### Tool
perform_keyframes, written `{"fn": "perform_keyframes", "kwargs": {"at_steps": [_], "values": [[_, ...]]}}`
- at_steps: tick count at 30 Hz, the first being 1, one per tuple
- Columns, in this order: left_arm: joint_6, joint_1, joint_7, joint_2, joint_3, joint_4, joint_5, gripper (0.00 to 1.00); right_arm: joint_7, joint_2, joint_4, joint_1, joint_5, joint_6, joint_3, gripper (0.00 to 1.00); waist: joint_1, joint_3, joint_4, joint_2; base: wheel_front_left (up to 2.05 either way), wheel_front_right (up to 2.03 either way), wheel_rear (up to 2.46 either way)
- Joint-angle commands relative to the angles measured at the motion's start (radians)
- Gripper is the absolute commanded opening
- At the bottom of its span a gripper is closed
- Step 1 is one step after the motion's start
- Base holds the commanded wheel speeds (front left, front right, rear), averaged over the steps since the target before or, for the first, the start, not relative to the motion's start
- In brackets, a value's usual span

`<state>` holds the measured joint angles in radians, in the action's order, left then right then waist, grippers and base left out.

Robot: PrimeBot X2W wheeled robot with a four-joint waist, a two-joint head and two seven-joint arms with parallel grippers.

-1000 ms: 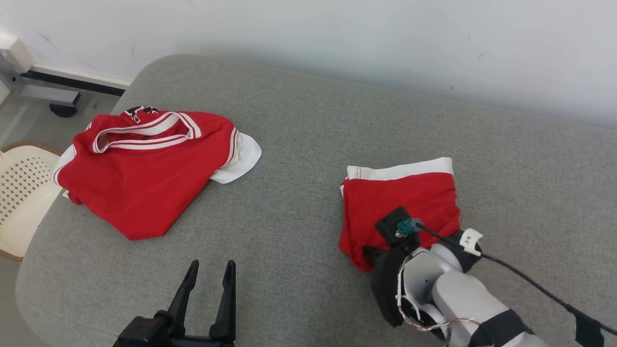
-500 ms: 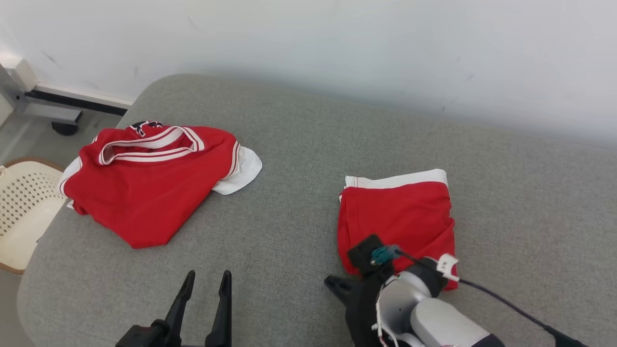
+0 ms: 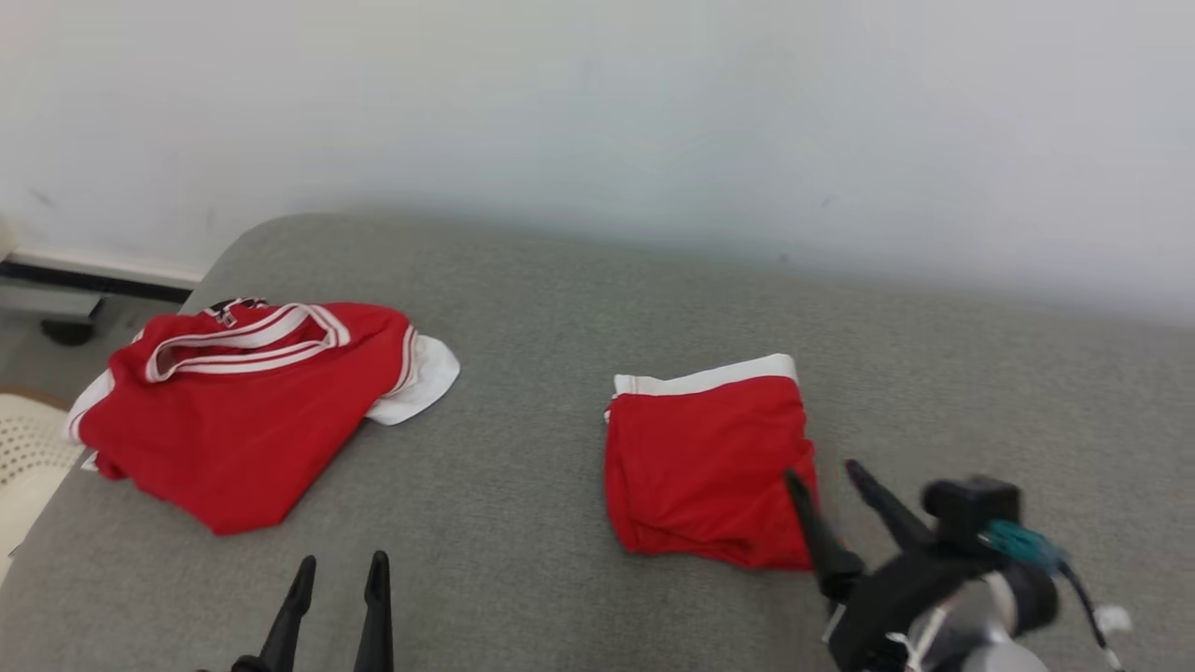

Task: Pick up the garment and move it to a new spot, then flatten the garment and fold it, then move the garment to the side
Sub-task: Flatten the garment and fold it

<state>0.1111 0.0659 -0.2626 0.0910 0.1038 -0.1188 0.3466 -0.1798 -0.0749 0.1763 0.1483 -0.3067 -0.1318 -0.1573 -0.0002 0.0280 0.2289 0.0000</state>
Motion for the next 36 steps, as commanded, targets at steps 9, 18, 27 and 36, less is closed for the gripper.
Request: {"fn": "perform_keyframes", "kwargs": {"at_steps": [9,18,27,36], "values": [[0.002,0.036,-0.003,-0.003,-0.051,0.025,-0.035,1.0,0.186,0.026,-0.122,-0.185,0.06,0.002,0.177,1.0,0.0002,0.037,-0.153,0.0,0.0,0.0,0.0],[0.012,0.048,-0.003,0.01,-0.078,-0.014,-0.096,1.0,0.332,0.025,-0.011,-0.202,0.04,0.002,0.193,1.0,0.0002,0.049,-0.221,0.0,0.0,0.0,0.0],[0.014,0.057,-0.003,-0.003,-0.11,-0.032,-0.115,1.0,0.354,0.024,0.073,-0.16,0.067,0.002,0.192,1.0,0.0002,0.049,-0.247,0.0,0.0,0.0,0.0],[0.019,0.053,-0.003,-0.009,-0.117,-0.039,-0.119,1.0,0.358,0.024,0.07,-0.155,0.064,0.002,0.177,1.0,0.0002,0.048,-0.238,0.0,0.0,0.0,0.0]]}}
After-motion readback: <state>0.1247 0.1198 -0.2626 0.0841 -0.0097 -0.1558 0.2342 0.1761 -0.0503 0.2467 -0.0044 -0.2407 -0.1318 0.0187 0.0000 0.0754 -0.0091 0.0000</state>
